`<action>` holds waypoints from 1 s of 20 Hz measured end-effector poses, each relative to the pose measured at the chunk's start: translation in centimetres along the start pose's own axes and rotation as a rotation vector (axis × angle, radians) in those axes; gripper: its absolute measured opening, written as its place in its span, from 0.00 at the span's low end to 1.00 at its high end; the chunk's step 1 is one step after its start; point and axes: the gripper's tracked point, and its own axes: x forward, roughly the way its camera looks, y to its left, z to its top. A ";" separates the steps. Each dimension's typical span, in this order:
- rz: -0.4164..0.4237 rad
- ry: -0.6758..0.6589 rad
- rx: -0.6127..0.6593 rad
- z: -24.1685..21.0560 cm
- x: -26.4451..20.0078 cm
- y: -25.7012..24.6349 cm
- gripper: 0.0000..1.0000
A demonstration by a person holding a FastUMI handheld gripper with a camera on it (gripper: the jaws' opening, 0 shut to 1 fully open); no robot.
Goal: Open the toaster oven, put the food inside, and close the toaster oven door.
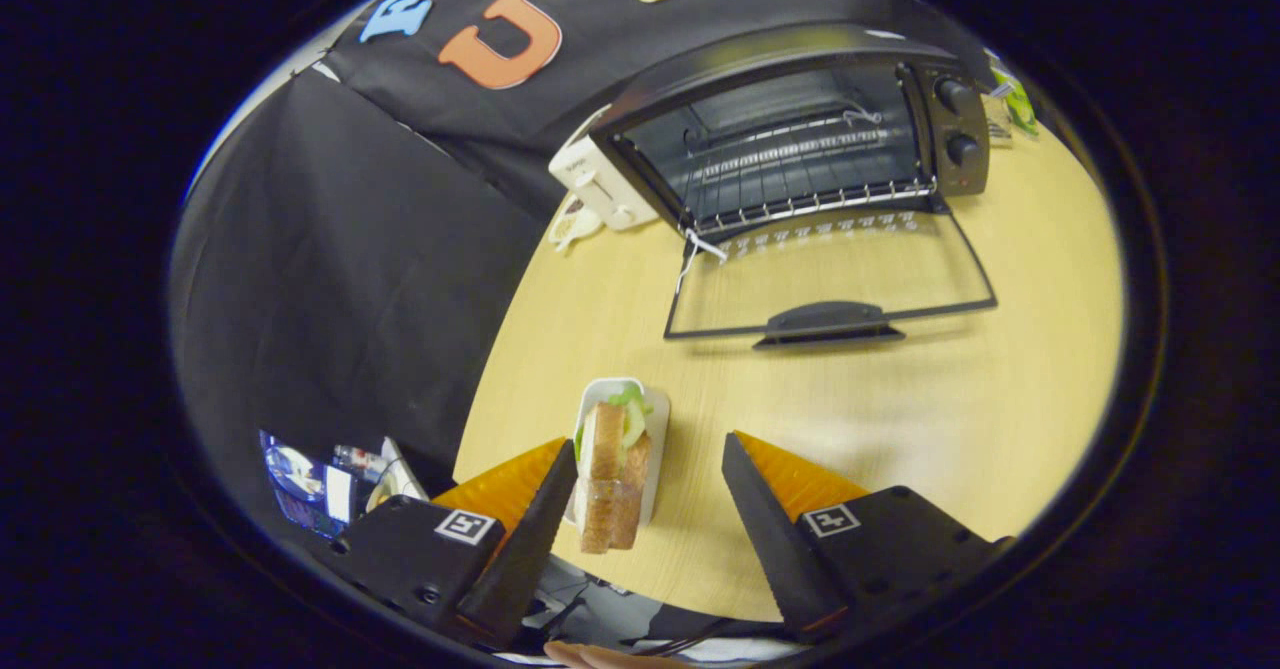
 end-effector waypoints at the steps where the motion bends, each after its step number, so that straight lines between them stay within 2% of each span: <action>1: 0.013 0.014 -0.014 -0.4 0.4 0.4 0.95; 3: 0.047 0.076 -0.020 -1.9 0.9 1.4 0.93; 5: 0.071 0.124 -0.013 -2.8 1.4 2.2 0.87; 8: 0.061 0.134 0.021 -2.4 1.9 1.9 0.78; 9: 0.075 0.135 0.041 -2.2 2.1 2.2 0.73; 12: 0.106 0.155 0.075 -2.1 2.5 2.3 0.63; 15: 0.117 0.170 0.073 -2.4 2.7 2.4 0.47; 20: 0.117 0.151 0.030 -2.4 2.4 2.8 0.42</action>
